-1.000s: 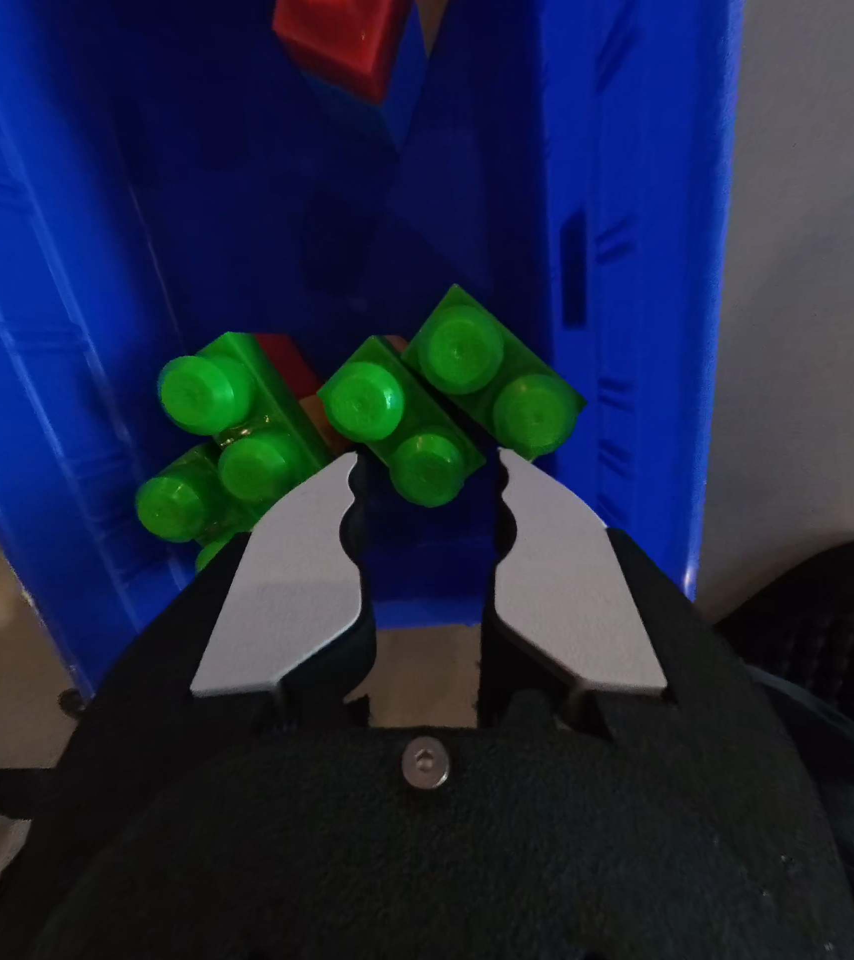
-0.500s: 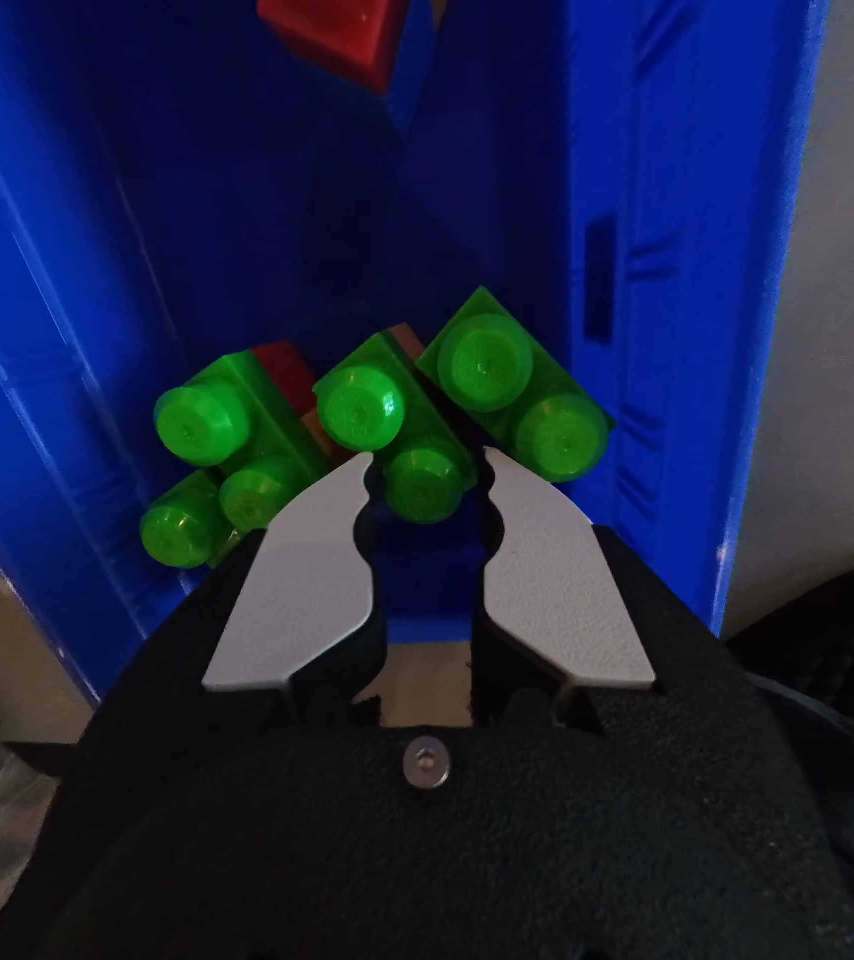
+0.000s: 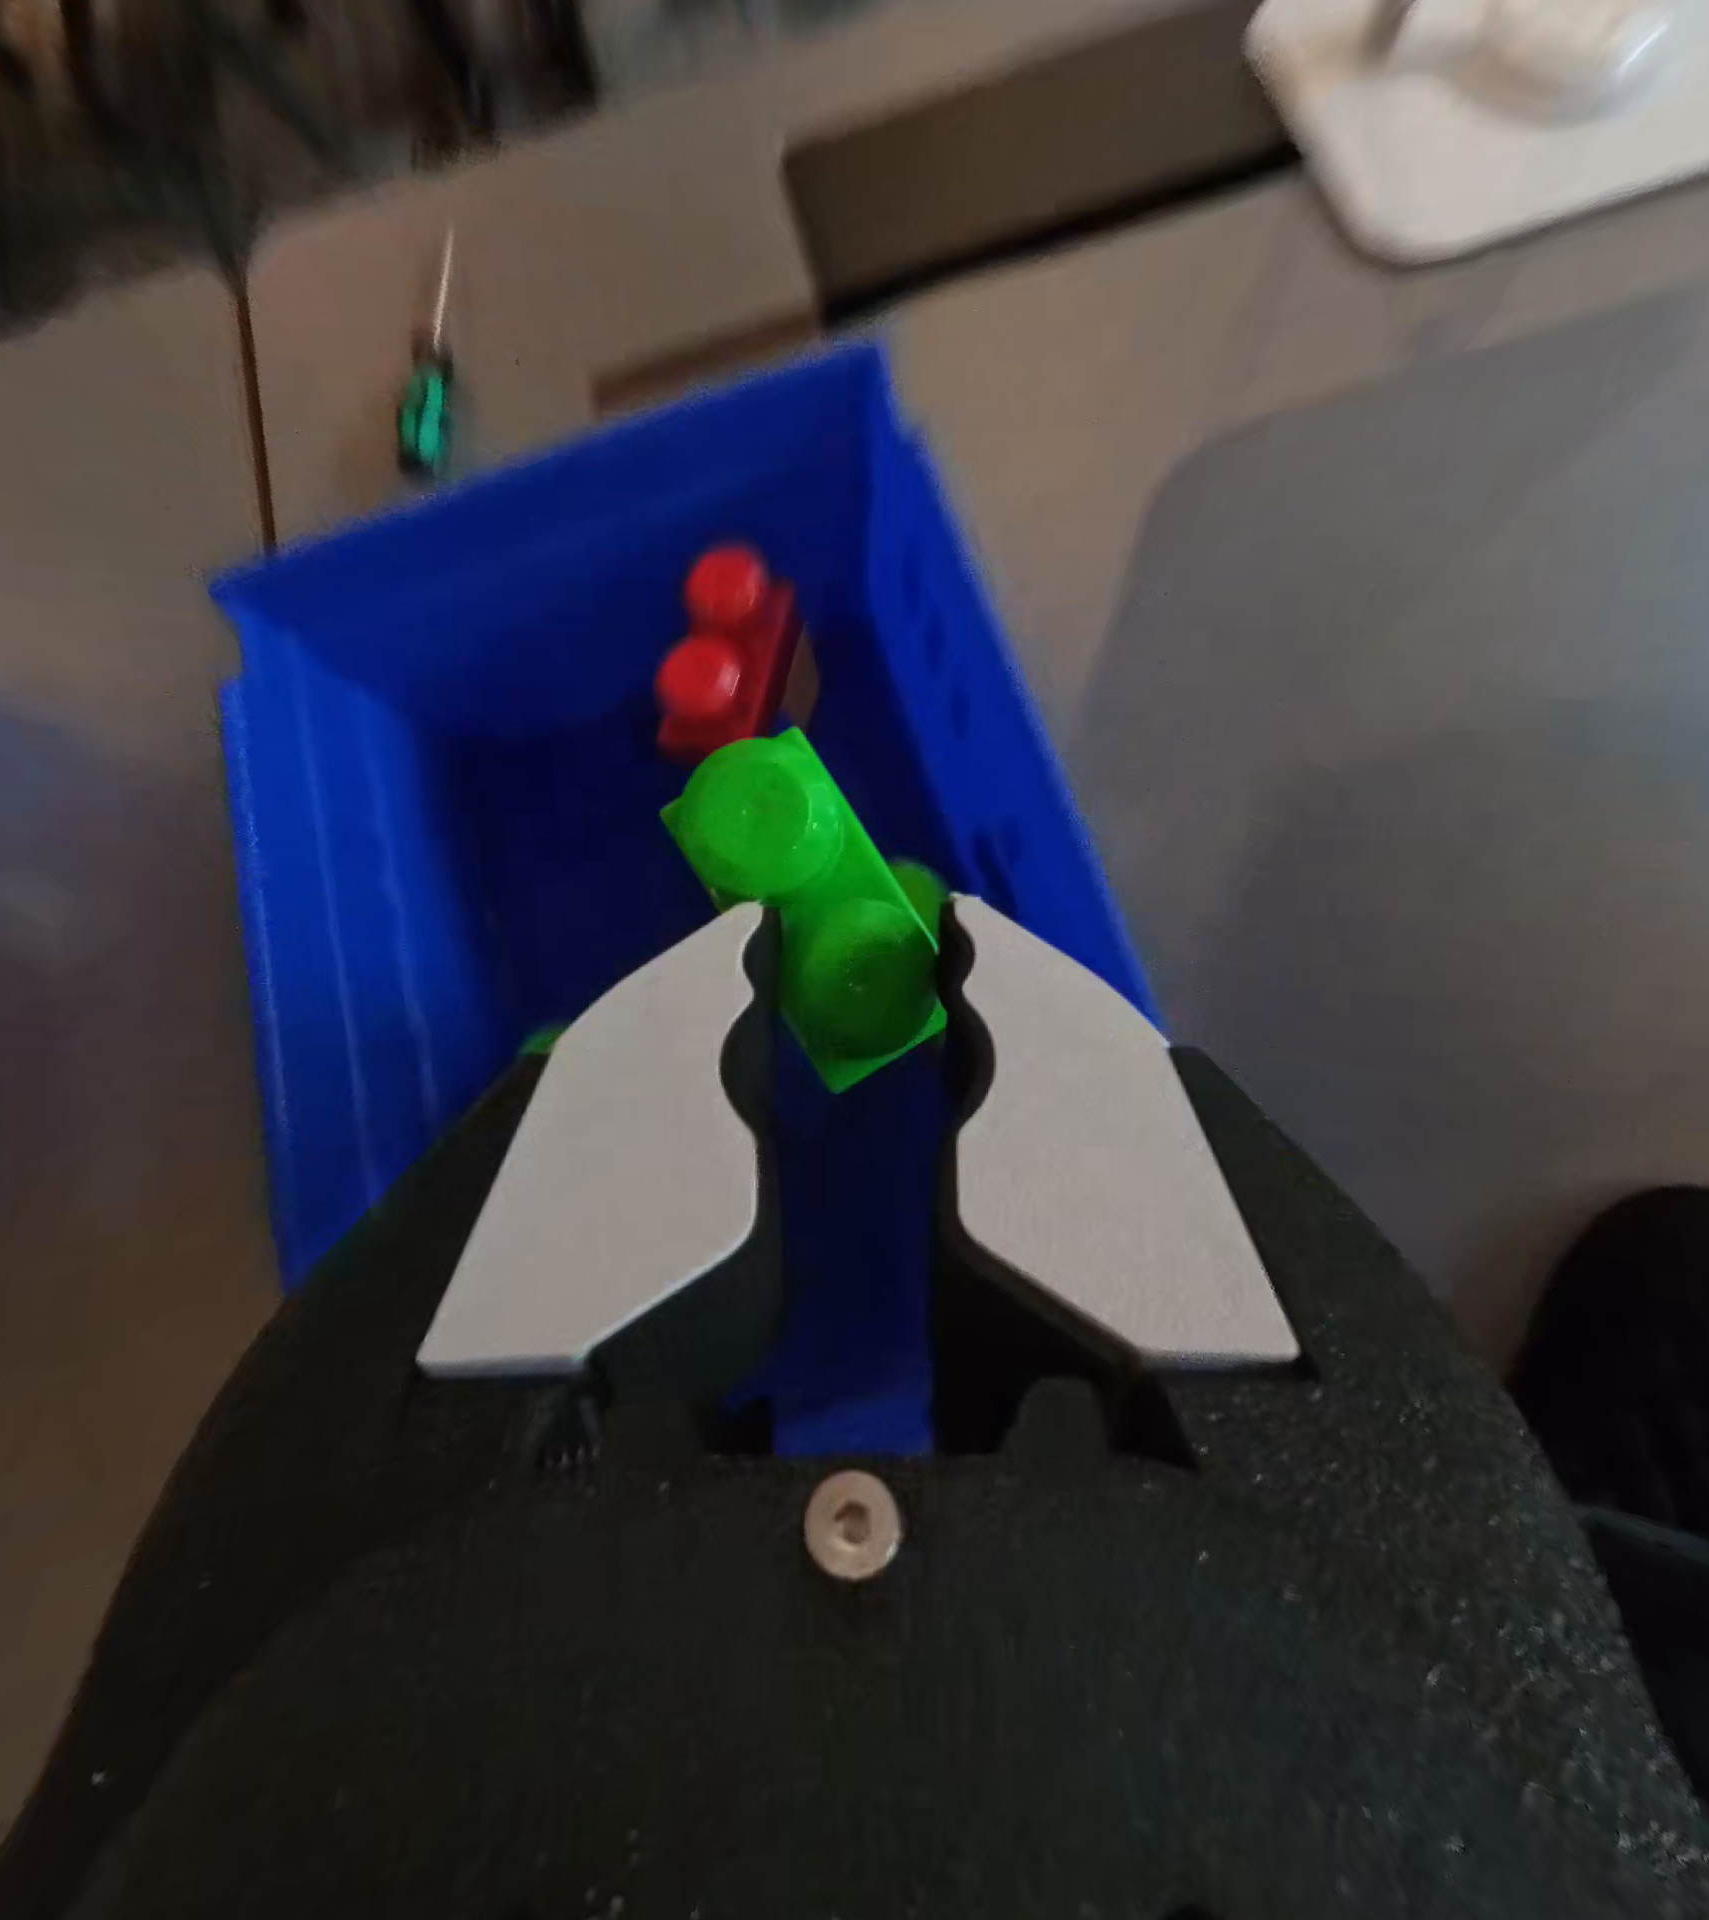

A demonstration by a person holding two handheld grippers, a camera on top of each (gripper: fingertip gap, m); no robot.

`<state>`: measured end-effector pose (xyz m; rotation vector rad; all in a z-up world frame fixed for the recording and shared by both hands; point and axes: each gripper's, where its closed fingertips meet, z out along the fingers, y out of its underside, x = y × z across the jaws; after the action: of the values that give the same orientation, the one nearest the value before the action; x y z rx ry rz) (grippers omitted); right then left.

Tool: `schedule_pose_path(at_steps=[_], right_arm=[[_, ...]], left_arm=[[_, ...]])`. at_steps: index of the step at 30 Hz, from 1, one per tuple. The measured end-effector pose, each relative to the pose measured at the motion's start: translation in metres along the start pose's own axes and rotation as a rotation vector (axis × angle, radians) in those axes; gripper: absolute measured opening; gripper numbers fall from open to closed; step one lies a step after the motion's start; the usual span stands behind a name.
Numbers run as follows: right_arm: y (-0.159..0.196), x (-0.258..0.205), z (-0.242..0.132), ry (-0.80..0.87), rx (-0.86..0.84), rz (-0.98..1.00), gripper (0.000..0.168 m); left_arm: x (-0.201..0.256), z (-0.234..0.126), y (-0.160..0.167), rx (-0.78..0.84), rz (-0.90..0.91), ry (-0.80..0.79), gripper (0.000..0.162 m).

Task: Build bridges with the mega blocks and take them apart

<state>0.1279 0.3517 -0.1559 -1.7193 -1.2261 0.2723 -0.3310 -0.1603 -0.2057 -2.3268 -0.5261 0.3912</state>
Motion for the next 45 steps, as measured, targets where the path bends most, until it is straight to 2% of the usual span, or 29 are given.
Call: schedule_pose_path(at_steps=[2,6,9,13,17,20,23,27,29,32,34,37,41,42,45], right_arm=[[-0.02,-0.021,0.001,-0.085,0.08,-0.021,0.051],[-0.047,-0.058,0.003,-0.192,0.155,-0.107,0.051],[-0.064,-0.084,0.006,-0.259,0.195,-0.142,0.05],[-0.101,-0.154,0.002,-0.521,0.348,-0.172,0.049],[-0.14,-0.256,-0.029,-1.013,0.563,-0.085,0.058],[-0.144,-0.318,-0.047,-1.318,0.558,-0.018,0.075],[-0.146,-0.353,-0.06,-1.477,0.561,0.037,0.086],[-0.169,-0.356,-0.078,-1.616,0.66,0.31,0.087],[-0.178,-0.35,-0.084,-1.662,0.703,0.421,0.086],[-0.185,-0.339,-0.093,-1.684,0.793,0.476,0.082],[-0.186,-0.336,-0.095,-1.652,0.833,0.455,0.072],[-0.184,-0.33,-0.091,-1.586,0.856,0.389,0.041],[-0.184,-0.318,-0.091,-1.518,0.871,0.323,0.037],[-0.184,-0.315,-0.09,-1.473,0.879,0.283,0.037],[-0.178,-0.308,-0.089,-1.366,0.87,0.125,0.037]], left_arm=[[0.013,-0.005,-0.02,0.101,0.03,0.057,0.029],[0.011,-0.001,-0.024,0.086,0.074,0.018,0.029],[0.012,-0.008,-0.039,0.189,0.068,0.032,0.029],[0.014,-0.029,-0.063,0.358,0.075,0.033,0.029],[0.046,-0.06,-0.098,0.601,0.126,0.184,0.029],[0.087,-0.088,-0.124,0.782,0.213,0.361,0.028],[0.135,-0.109,-0.14,0.889,0.322,0.544,0.028],[0.199,-0.121,-0.152,0.931,0.443,0.778,0.028],[0.228,-0.122,-0.155,0.928,0.485,0.886,0.028],[0.261,-0.116,-0.157,0.894,0.531,0.975,0.028],[0.275,-0.111,-0.157,0.872,0.546,1.004,0.028],[0.285,-0.113,-0.157,0.876,0.551,1.047,0.028],[0.289,-0.108,-0.165,0.867,0.496,1.025,0.029],[0.29,-0.106,-0.167,0.859,0.473,1.022,0.032],[0.299,-0.107,-0.169,0.823,0.426,1.093,0.062]])
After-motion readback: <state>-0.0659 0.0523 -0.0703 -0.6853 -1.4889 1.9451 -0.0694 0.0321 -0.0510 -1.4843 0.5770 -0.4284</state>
